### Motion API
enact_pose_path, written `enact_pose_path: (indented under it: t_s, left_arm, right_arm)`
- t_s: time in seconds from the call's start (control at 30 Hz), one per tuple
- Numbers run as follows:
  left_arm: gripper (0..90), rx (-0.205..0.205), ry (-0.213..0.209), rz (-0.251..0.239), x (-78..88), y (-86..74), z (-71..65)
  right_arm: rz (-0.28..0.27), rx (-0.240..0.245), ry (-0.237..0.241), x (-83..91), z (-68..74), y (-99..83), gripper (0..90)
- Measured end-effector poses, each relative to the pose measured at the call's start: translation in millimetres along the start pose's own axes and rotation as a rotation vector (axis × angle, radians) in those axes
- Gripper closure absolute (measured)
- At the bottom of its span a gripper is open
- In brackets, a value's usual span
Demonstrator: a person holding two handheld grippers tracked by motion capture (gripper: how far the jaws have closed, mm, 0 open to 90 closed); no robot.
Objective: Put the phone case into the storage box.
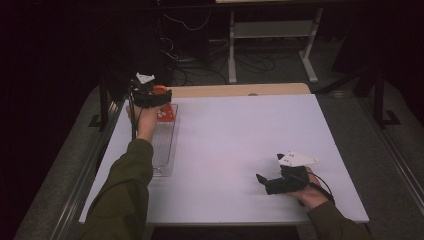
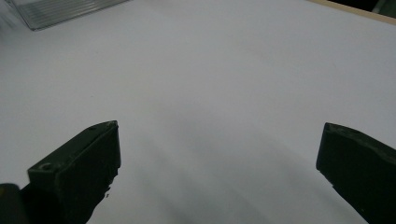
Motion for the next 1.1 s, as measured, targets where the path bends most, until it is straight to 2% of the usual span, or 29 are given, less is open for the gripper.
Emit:
enact_pose_path:
  t_s: [0.13,0.2,0.23,0.33,0.43,0.57,0.63,0.8,1.1]
  left_arm:
    - [14.2,0.001,0.01,0.004,-4.3,-1.2,-2.8]
    - [14.1,-0.02,0.007,0.023,-5.3,-3.0,-3.4]
    - [14.1,-0.007,0.012,0.012,-7.1,-2.4,-4.8]
    - [14.1,-0.006,0.018,0.02,-9.9,-3.9,-6.1]
    - [14.1,-0.018,0.019,0.032,-11.4,-5.5,-6.2]
    - [14.1,0.01,0.018,0.027,-14.3,-6.1,-8.6]
    - [14.0,-0.015,0.026,0.045,-14.6,-7.7,-8.0]
    - [14.0,-0.024,0.038,0.063,-16.2,-11.0,-6.4]
    - [13.7,-0.028,0.049,0.045,-19.9,-10.8,-5.9]
  right_arm:
    - [0.0,0.001,0.0,0.1,-0.2,0.0,0.0]
    - [0.0,0.0,0.001,0.3,0.0,0.1,0.0]
    - [0.0,-0.001,0.002,0.6,0.2,0.1,0.0]
    - [-0.002,0.002,0.002,0.7,-0.3,0.3,0.0]
    - [-0.001,0.002,0.002,0.8,-0.2,0.2,0.0]
    - [0.0,-0.001,0.003,0.9,-0.1,0.1,0.0]
    - [0.001,-0.001,0.003,1.0,0.0,0.1,0.0]
    - [0.003,-0.003,0.002,1.0,0.3,-0.2,0.0]
    - [0.003,-0.002,0.001,0.5,0.2,-0.4,0.0]
Point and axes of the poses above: each handheld gripper's, and its own axes: x roughly backward along the jaws, y roughly out of its top, z roughly to its left, the point moved 7 cm from there along -x, roughly forward along the jaws, and after that the axes turned 13 degrees about -x, right-handed, at the moved point
